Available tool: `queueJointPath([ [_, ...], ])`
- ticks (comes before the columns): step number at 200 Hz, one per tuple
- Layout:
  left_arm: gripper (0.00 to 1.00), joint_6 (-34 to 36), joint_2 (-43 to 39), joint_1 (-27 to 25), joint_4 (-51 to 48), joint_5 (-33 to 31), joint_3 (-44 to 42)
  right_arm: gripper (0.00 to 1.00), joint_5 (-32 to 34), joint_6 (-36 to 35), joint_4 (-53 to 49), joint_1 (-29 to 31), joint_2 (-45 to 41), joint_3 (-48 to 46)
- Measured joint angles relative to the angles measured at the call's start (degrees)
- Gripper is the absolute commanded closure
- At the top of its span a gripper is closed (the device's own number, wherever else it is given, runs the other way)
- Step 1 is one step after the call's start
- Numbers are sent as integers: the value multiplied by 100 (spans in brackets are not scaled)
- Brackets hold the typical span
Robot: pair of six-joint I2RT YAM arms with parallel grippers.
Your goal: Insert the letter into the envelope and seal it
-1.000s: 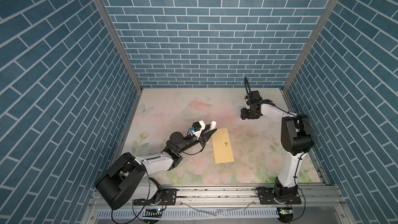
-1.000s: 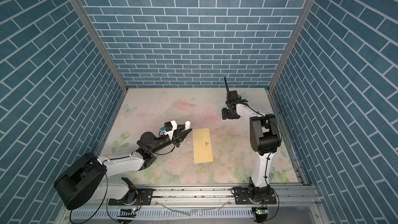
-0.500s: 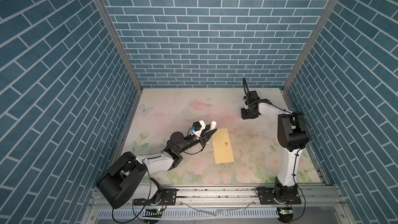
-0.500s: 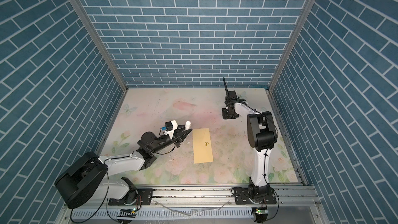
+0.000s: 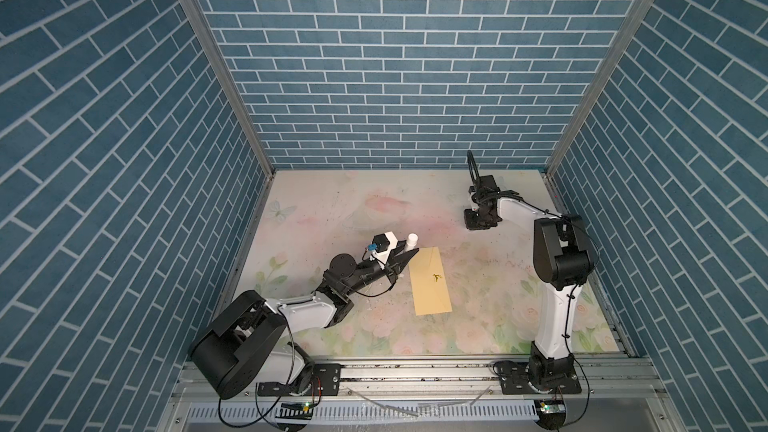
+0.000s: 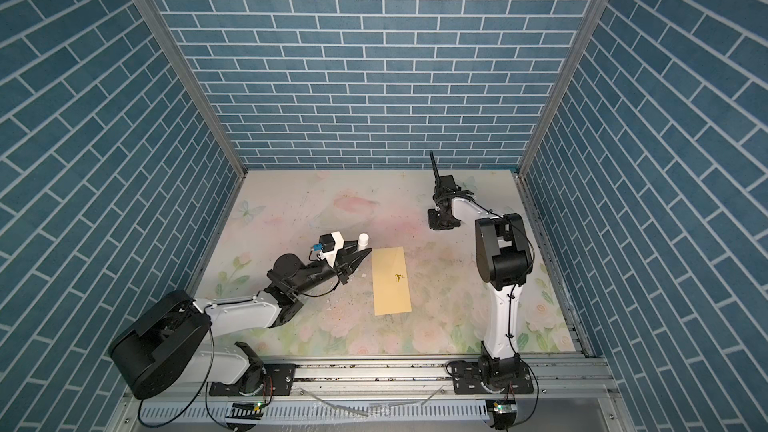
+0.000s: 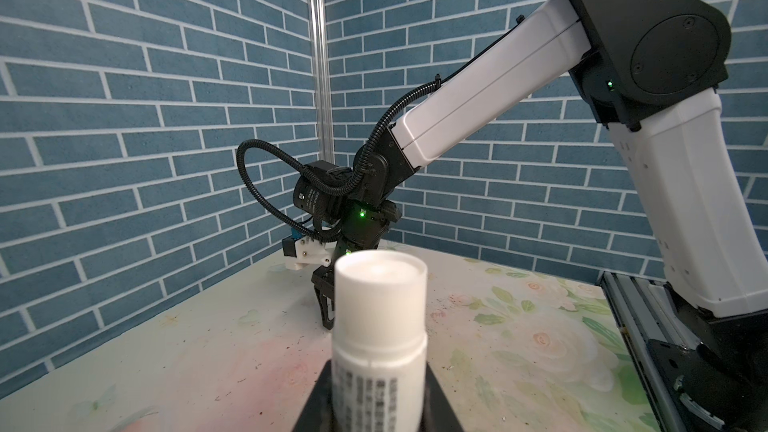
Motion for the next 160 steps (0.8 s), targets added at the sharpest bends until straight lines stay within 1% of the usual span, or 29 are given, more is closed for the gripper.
queueJointPath([
  [23, 100, 0, 0, 0, 2, 4, 0, 79, -13, 0, -42, 0, -61, -2],
  [42, 100, 4, 0, 0, 0, 28, 0, 79, -114, 0, -131, 2, -345, -39],
  [72, 100, 70, 0, 0, -79, 155, 0, 79, -566, -4, -264, 59, -1495, -321],
  [89, 100, 146, 0, 0, -181, 264, 11, 79, -968, -7, -343, 160, -2306, -437],
  [113, 100, 249, -2, 0, -385, 428, 68, 79, -1718, -11, -468, 452, -3327, -525],
  [133, 100, 310, -2, 0, -472, 570, 114, 79, -2337, -55, -640, 741, -3899, -549],
  [160, 100, 330, -2, 0, -518, 737, 140, 79, -3025, -96, -872, 1139, -4339, -555],
])
